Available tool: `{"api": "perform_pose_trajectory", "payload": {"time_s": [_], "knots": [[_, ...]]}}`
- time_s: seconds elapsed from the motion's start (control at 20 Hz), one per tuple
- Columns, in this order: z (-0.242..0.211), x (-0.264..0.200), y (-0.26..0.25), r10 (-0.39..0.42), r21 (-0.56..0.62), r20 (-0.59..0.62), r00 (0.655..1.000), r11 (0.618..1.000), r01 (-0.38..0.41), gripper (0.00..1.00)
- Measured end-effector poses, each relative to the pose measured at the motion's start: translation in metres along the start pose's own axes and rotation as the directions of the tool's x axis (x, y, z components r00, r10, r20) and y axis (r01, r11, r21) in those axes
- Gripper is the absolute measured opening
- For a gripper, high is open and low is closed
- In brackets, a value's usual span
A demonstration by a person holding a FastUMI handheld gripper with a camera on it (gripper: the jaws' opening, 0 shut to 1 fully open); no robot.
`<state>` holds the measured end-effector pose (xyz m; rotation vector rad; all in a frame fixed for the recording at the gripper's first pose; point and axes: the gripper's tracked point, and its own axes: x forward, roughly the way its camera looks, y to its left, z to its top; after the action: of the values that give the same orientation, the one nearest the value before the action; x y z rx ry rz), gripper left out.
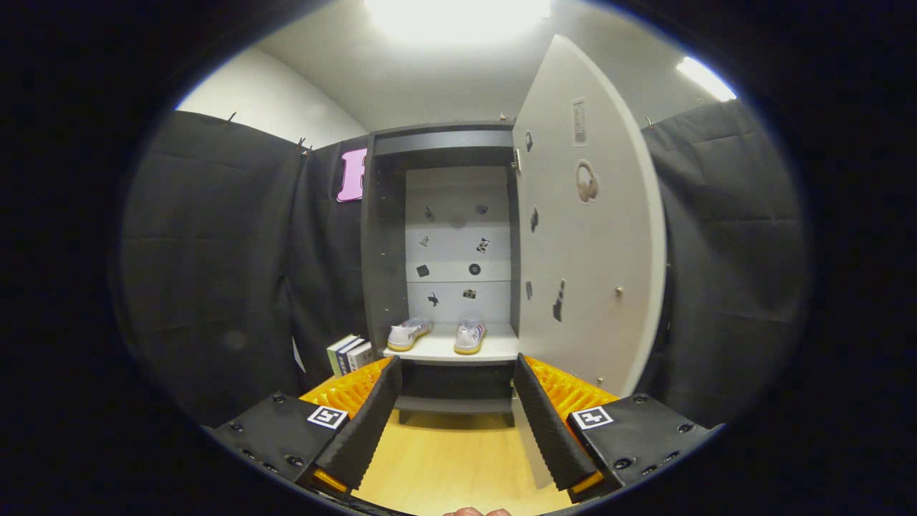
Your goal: Open the shoe cabinet door, grab the shoes and put them into the shoe cabinet, then close the shoe cabinet door.
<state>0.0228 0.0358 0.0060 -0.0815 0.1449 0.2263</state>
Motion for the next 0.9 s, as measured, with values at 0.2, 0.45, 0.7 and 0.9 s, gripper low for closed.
{"api": "perform_pose_trajectory", "payload": {"time_s": [0.2, 0.45, 0.7, 0.9], "knots": [[-0.001, -0.025, -0.058, -0.090, 0.062, -0.011, 0.996, 0.994, 0.091, 0.97], [0.001, -0.030, -0.147, -0.171, 0.107, -0.005, 0.985, 0.979, 0.171, 0.97], [-0.011, -0.008, -0.193, -0.140, 0.115, -0.029, 0.990, 0.983, 0.143, 0.98], [-0.016, 0.035, -0.205, -0.069, 0.114, -0.044, 0.997, 0.991, 0.074, 0.98]]}}
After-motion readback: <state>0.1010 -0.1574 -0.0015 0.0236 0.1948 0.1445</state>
